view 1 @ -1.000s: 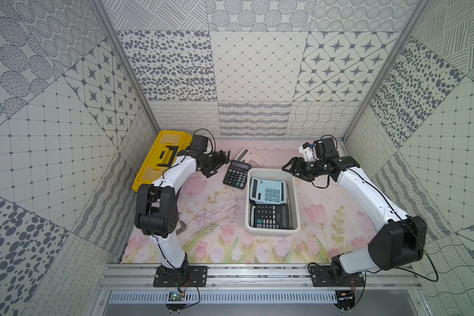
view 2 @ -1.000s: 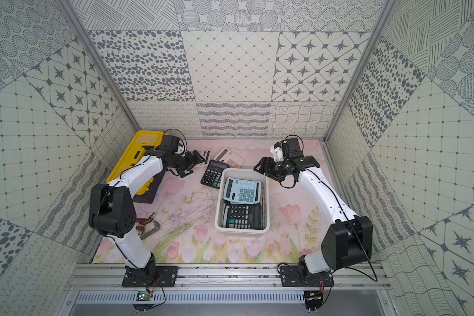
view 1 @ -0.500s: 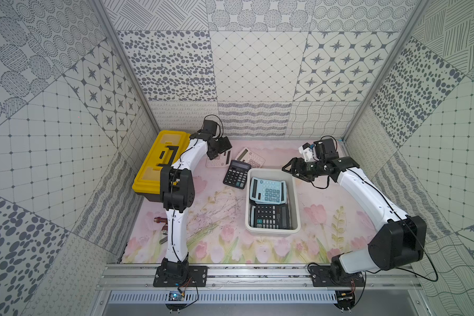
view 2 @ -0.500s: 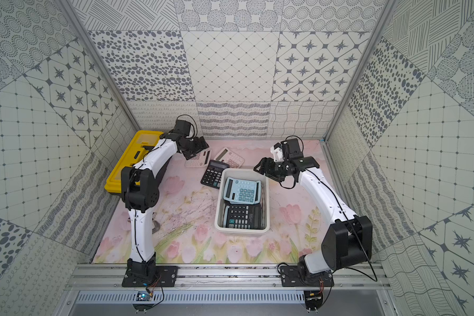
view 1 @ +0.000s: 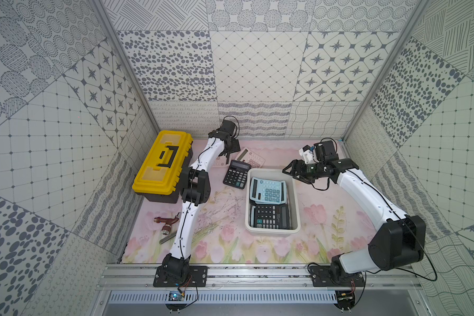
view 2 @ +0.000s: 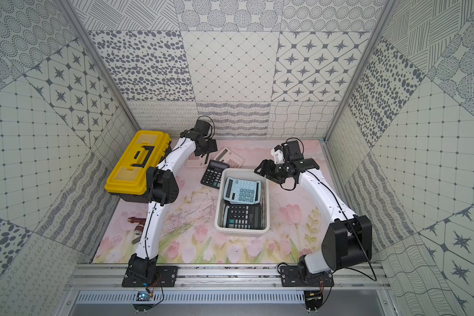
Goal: Put the calculator in the storage box
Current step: Pick up the calculator from the center of the board.
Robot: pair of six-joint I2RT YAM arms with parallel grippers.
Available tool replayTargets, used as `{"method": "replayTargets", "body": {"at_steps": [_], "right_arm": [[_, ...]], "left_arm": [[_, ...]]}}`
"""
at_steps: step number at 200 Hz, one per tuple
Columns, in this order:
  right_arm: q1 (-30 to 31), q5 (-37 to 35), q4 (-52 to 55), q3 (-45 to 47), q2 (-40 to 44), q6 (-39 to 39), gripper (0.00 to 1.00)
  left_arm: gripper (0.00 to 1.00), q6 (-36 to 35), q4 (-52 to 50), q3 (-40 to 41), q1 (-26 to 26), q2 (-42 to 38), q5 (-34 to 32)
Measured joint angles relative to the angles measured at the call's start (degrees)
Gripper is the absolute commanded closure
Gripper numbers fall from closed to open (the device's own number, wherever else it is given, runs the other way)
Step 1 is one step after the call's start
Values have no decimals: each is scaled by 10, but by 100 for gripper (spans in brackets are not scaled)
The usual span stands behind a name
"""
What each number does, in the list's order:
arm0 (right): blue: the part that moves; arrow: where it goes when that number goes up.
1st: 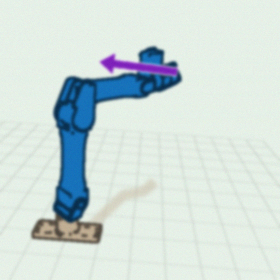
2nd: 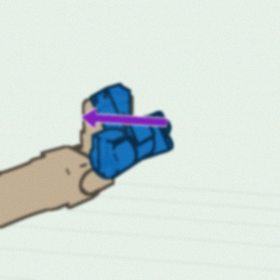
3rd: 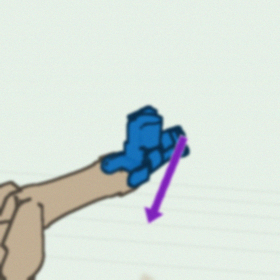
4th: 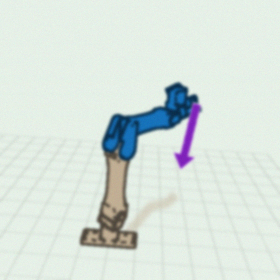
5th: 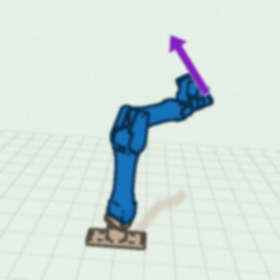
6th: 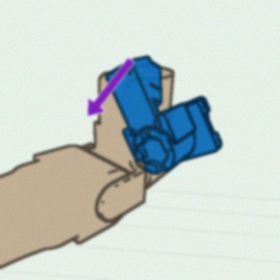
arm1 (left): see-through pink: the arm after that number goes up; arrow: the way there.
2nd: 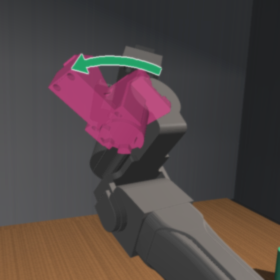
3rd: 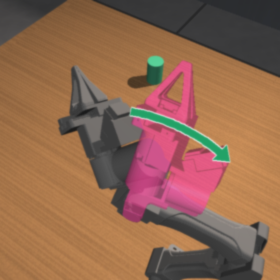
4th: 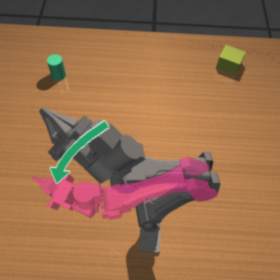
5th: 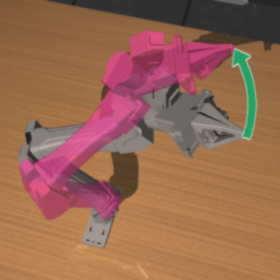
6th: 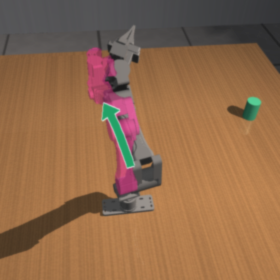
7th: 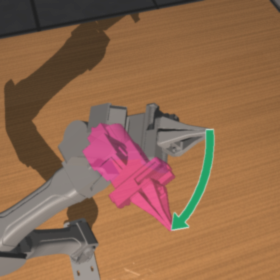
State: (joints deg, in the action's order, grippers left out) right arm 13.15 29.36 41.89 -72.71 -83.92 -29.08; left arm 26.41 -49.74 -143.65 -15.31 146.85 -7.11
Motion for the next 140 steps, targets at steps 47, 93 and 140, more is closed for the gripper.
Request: {"method": "replayTargets", "body": {"at_steps": [47,93,140], "right_arm": [[-13,7,-8,21,0,2,27],[-20,17,-15,33,15,2,27],[-26,24,-21,45,27,2,27]], "left_arm": [[35,-24,-3,-10,-14,25,-62],[50,-41,-7,-28,-26,53,-99],[65,-49,-14,-37,-31,59,-117]]}}
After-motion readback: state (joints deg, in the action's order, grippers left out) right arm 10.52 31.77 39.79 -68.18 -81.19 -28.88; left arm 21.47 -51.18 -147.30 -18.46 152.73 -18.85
